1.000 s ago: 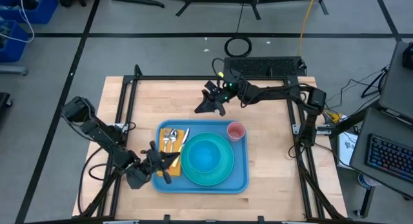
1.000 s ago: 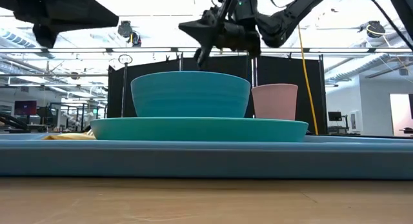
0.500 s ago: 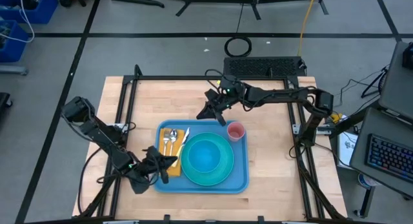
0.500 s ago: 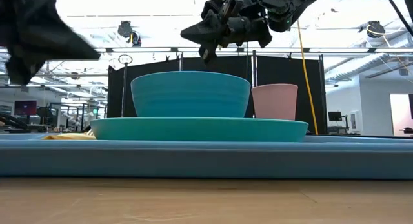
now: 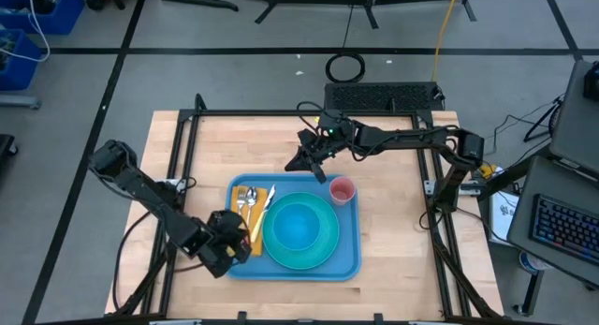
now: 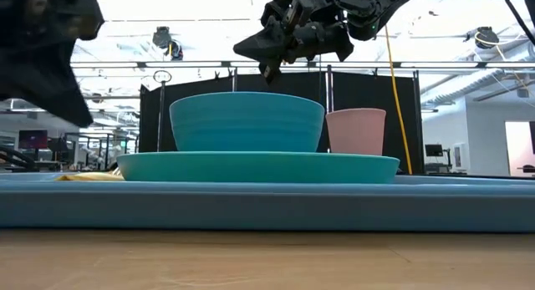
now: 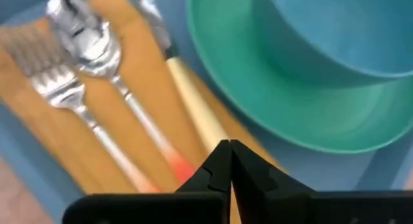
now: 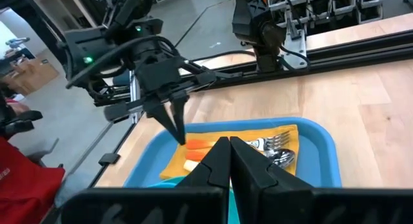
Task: Set up tray
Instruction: Put the knife on top of the yellow napkin beside the spoon
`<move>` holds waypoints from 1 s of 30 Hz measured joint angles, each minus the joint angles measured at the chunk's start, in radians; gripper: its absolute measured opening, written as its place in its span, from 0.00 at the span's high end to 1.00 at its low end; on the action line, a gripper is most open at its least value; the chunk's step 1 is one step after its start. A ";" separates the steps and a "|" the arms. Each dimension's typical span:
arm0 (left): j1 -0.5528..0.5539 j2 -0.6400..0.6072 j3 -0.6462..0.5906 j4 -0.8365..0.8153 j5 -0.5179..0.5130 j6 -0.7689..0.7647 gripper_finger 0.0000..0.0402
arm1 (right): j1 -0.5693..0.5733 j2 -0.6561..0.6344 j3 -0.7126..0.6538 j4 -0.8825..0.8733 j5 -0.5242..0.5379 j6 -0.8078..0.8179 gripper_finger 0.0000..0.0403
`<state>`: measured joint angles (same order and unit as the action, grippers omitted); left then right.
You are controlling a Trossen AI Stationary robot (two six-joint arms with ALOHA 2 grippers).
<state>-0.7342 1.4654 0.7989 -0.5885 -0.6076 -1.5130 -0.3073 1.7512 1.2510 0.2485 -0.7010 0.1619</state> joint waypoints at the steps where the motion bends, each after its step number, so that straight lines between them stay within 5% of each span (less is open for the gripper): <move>1: 0.005 0.000 0.008 0.003 0.007 0.019 0.97 | 0.000 0.000 0.000 0.000 0.000 -0.001 1.00; 14: 0.086 0.000 0.001 0.120 0.061 0.106 0.58 | 0.000 0.000 0.000 -0.066 -0.006 -0.076 1.00; 30: 0.101 0.164 0.030 0.152 0.143 0.157 0.55 | -0.001 0.001 0.000 -0.103 -0.006 -0.120 1.00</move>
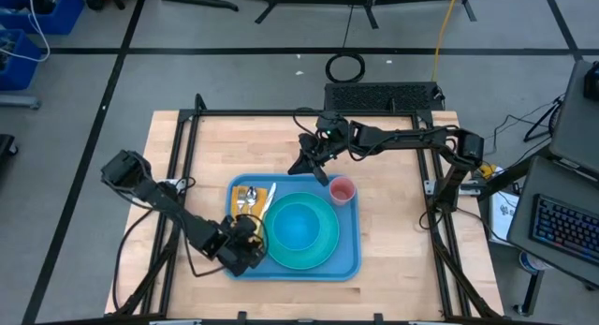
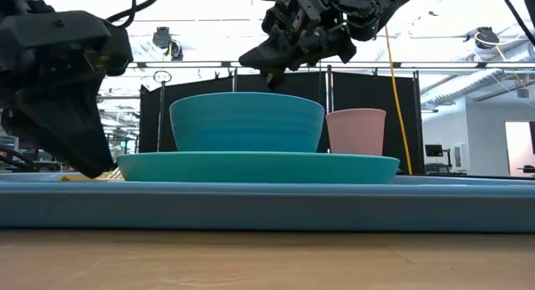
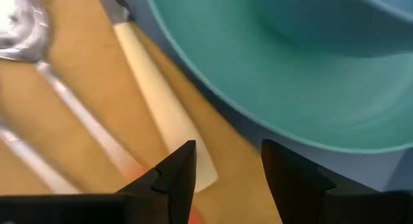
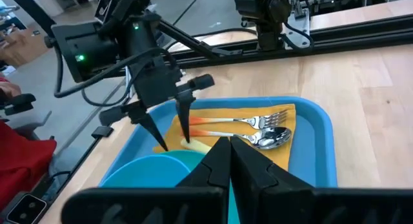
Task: Set up tray
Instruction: Put the knife on top of the yellow napkin beside the spoon
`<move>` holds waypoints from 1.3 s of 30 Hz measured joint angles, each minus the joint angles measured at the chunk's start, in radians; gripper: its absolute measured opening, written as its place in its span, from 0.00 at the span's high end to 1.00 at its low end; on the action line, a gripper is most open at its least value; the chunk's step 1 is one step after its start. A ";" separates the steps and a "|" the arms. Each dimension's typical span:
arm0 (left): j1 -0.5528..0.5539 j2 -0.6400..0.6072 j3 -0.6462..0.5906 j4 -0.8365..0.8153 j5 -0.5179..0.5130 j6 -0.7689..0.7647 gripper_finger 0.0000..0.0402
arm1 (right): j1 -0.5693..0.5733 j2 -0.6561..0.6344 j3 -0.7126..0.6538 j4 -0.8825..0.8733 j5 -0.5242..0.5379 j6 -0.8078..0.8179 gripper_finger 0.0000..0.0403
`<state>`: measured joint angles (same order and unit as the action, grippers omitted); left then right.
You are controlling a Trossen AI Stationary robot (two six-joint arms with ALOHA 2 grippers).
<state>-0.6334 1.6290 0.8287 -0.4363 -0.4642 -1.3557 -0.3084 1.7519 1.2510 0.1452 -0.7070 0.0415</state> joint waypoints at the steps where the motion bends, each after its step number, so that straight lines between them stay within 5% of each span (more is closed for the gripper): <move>1: 0.000 0.005 0.004 -0.008 -0.003 -0.004 0.55 | 0.000 0.000 0.000 0.001 0.000 0.000 1.00; 21: -0.001 0.003 0.096 -0.197 -0.045 -0.018 0.55 | 0.001 0.000 0.000 0.000 0.000 0.000 1.00; 39: 0.011 0.091 0.095 -0.195 -0.023 -0.013 0.55 | 0.002 0.000 0.000 0.000 0.000 -0.001 1.00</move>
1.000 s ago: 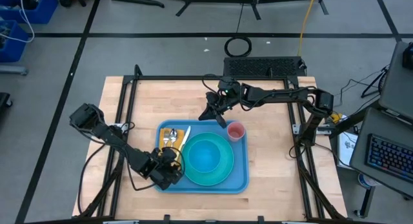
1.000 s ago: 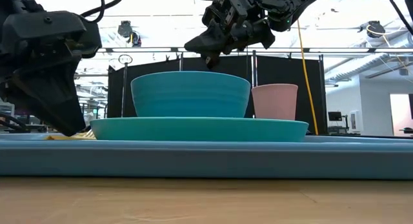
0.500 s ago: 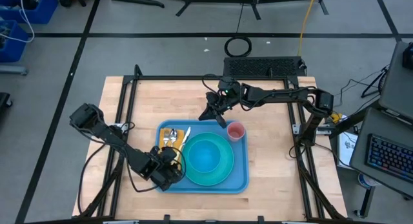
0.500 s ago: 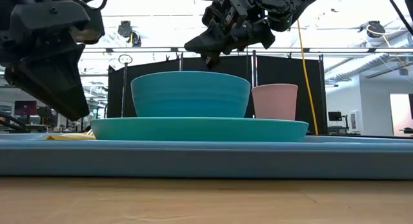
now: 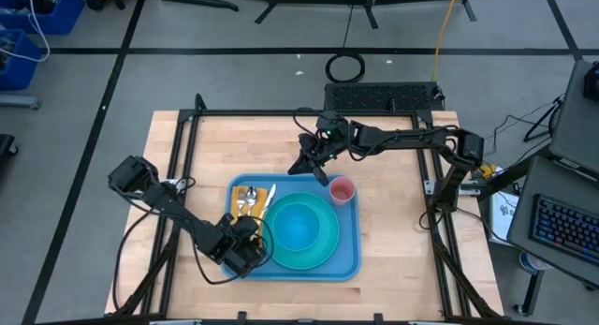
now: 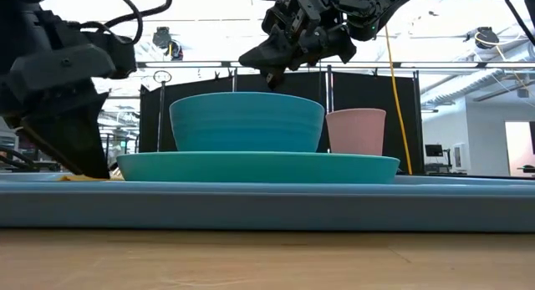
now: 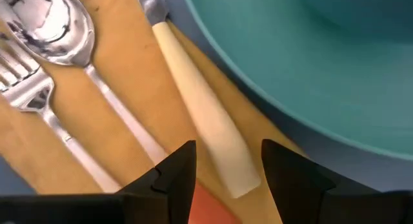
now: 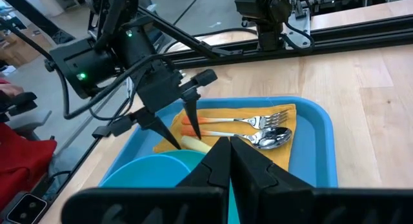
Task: Set up tray
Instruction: Put the knife on top of the yellow napkin beside the spoon
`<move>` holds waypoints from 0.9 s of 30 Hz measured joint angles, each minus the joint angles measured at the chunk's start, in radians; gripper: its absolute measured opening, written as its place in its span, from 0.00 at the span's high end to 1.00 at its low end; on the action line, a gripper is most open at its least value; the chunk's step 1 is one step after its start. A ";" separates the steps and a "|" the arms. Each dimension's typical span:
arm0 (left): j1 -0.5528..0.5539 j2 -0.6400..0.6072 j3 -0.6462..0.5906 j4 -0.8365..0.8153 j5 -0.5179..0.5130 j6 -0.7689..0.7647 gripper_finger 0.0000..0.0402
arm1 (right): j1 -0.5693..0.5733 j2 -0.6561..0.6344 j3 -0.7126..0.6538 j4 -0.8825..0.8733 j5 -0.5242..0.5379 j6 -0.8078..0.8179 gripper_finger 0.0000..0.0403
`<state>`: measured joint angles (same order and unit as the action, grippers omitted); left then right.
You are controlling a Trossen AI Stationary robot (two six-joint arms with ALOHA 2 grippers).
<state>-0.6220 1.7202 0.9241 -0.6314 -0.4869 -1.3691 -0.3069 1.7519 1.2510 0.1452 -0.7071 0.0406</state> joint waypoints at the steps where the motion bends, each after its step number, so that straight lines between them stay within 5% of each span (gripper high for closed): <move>1: 0.000 0.005 0.000 0.004 0.000 -0.001 0.55 | 0.000 0.000 0.000 0.000 0.000 0.000 1.00; 11: 0.018 0.015 -0.001 0.057 0.019 0.045 0.56 | 0.000 0.000 0.000 0.000 0.000 0.000 1.00; 21: 0.033 0.014 -0.002 0.054 0.029 0.039 0.86 | 0.000 0.000 0.000 0.000 0.000 0.000 1.00; 27: 0.033 0.014 -0.002 0.055 0.034 0.039 0.88 | 0.000 0.000 0.000 0.000 0.000 0.000 1.00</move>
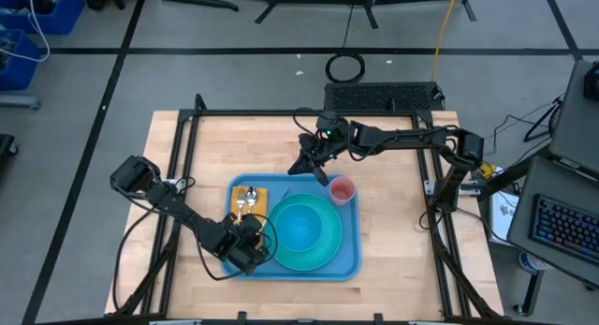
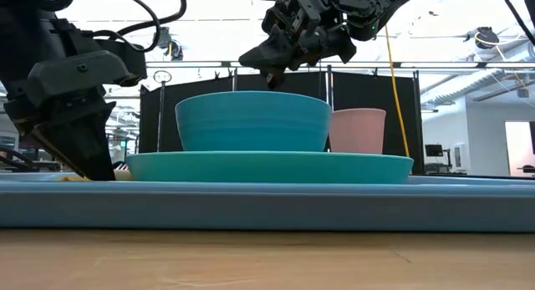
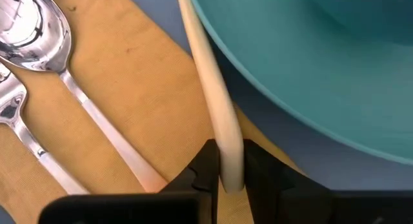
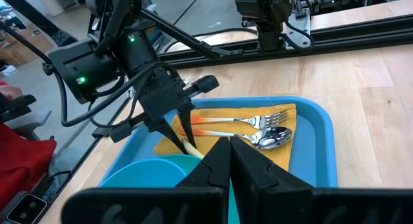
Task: Set up tray
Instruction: Put the knife on top of the yellow napkin beside the spoon
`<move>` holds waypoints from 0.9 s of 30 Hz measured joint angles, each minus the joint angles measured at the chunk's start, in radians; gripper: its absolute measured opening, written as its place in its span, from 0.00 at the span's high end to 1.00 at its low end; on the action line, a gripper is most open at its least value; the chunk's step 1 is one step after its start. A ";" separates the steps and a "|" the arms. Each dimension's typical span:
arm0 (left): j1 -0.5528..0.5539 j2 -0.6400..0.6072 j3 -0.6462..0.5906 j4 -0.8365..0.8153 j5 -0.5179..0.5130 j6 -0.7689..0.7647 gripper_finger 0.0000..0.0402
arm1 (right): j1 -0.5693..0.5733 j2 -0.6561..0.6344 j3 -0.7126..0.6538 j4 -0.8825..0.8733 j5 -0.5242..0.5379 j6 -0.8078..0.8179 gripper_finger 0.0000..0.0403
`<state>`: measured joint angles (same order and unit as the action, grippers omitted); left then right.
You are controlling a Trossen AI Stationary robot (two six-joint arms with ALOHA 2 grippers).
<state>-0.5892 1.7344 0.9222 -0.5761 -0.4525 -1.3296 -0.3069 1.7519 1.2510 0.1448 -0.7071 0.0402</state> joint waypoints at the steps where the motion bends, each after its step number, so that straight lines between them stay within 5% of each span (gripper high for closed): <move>1: 0.000 0.000 0.000 0.000 0.000 0.000 0.88 | 0.000 0.000 0.000 0.000 0.000 0.000 1.00; 13: -0.017 -0.001 0.000 -0.028 -0.022 -0.151 0.88 | 0.000 0.000 0.000 0.000 0.000 0.000 1.00; 27: -0.104 -0.026 0.001 -0.013 -0.177 -0.391 0.88 | -0.003 0.000 0.000 0.003 0.000 -0.002 1.00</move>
<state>-0.6930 1.7081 0.9230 -0.5895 -0.6297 -1.7206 -0.3099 1.7522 1.2510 0.1473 -0.7074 0.0378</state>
